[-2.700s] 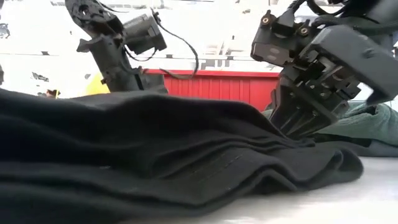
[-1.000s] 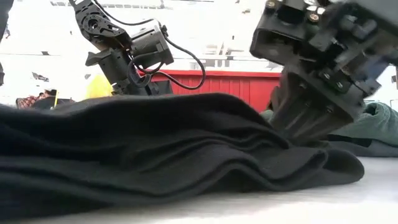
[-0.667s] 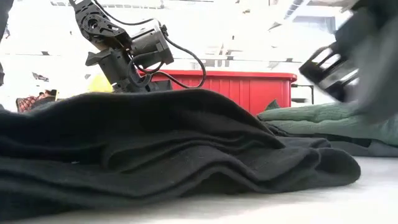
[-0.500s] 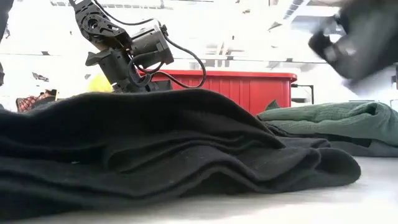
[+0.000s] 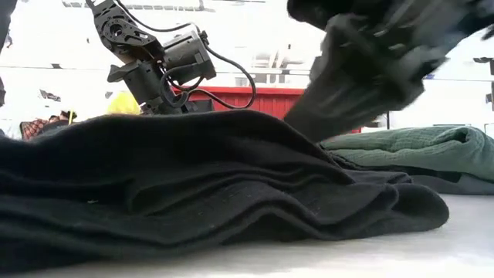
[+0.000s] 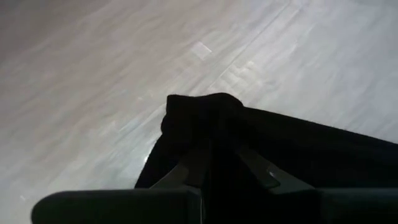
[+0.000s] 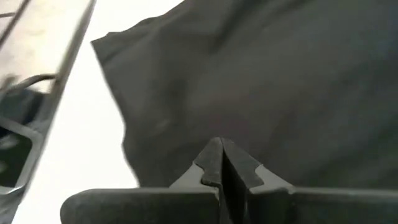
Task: Fold laundry
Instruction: Fold the black shirt
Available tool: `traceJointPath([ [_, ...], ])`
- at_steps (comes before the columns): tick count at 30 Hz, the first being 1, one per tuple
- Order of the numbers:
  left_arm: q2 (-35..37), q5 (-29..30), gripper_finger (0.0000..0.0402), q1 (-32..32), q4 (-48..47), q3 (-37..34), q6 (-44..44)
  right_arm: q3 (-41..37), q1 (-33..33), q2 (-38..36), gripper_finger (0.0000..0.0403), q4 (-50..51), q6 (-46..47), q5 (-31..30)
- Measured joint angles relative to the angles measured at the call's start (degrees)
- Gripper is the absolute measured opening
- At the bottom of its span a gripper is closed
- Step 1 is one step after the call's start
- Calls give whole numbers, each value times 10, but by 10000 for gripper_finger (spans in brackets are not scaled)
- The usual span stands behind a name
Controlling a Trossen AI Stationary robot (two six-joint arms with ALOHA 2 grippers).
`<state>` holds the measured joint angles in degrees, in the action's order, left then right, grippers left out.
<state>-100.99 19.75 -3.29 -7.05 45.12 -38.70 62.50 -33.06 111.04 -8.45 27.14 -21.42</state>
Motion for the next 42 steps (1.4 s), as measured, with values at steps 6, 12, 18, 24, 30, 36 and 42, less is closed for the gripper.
traceJointPath([
  [6,0,4,36,0,1,0,4,0,-46,7,23,8,42,22],
  [12,0,7,36,0,2,0,10,23,-84,-7,23,31,1,22],
  [18,0,2,36,-1,5,0,9,40,-52,-31,23,-30,-85,-95],
  [24,0,-1,36,-1,7,0,3,42,-2,43,21,-66,-35,-9],
  [30,-1,-7,36,-1,13,0,3,69,-27,105,21,-67,-3,33],
  [36,-1,-7,36,-5,9,1,5,105,-59,109,21,-26,-7,59],
  [42,-1,-8,36,-7,10,0,5,129,-80,69,21,43,-80,24],
])
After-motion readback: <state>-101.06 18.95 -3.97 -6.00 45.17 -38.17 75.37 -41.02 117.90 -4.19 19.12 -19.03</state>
